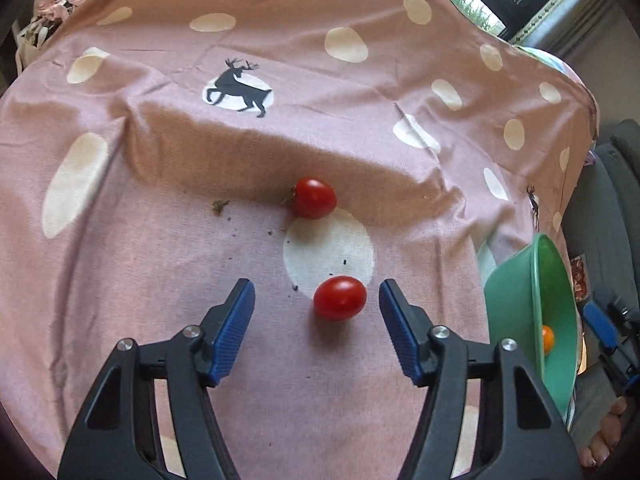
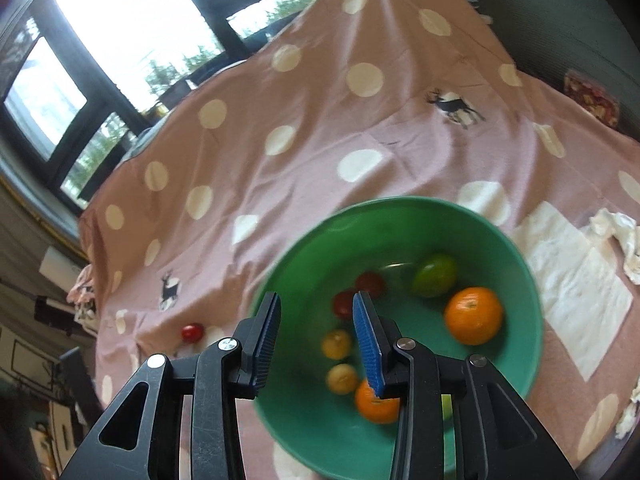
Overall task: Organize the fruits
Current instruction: 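Move the right tool to another red cherry tomato and close on it, then lift the cherry tomato with the right tool and carry it over the bowl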
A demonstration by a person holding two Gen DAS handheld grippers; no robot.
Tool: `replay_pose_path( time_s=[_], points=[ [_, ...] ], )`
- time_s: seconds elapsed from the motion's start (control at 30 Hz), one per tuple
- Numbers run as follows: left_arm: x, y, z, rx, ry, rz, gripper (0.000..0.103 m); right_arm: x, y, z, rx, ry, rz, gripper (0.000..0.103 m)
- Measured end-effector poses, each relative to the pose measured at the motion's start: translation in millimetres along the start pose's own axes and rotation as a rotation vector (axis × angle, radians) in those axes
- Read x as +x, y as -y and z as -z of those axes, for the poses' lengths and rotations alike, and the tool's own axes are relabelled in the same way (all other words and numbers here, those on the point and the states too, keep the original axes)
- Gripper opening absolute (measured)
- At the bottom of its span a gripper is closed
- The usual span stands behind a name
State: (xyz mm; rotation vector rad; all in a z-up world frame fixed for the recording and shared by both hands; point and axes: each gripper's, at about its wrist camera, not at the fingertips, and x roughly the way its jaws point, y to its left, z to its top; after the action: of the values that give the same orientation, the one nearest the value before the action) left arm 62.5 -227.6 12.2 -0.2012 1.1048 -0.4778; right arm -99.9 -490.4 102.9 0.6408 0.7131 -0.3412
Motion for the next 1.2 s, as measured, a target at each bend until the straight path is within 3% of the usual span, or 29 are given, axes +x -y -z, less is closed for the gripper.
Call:
replay_pose_path(
  time_s=[0.13, 0.2, 0.27, 0.47, 0.7, 0.83, 0.93, 1.2],
  points=[
    [12, 3, 4, 0.02, -0.022, 0.0, 0.047, 6, -20, 3, -0.045, -0.012, -0.094, 0.038],
    [13, 4, 4, 0.038, 0.005, -0.007, 0.043, 9, -28, 5, -0.06, -0.014, -0.107, 0.038],
    [14, 2, 4, 0.043, 0.009, -0.017, 0.028, 14, -39, 7, -0.081, -0.022, -0.121, 0.038],
    [-5, -12, 4, 0.014, 0.039, -0.044, 0.028, 33, -70, 16, -0.146, -0.067, -0.18, 0.038],
    [-37, -37, -2, -0.044, 0.096, -0.079, 0.028, 78, -122, 29, -0.269, -0.151, -0.158, 0.038],
    [-43, -48, -2, -0.084, 0.108, -0.08, 0.028, 123, -146, 39, -0.285, -0.264, -0.186, 0.038],
    [-44, -54, -4, -0.1, 0.107, -0.101, 0.028, 148, -156, 48, -0.28, -0.305, -0.151, 0.038],
    [-50, -58, -6, -0.101, 0.123, -0.101, 0.028, 176, -174, 54, -0.331, -0.306, -0.086, 0.038]
  ],
)
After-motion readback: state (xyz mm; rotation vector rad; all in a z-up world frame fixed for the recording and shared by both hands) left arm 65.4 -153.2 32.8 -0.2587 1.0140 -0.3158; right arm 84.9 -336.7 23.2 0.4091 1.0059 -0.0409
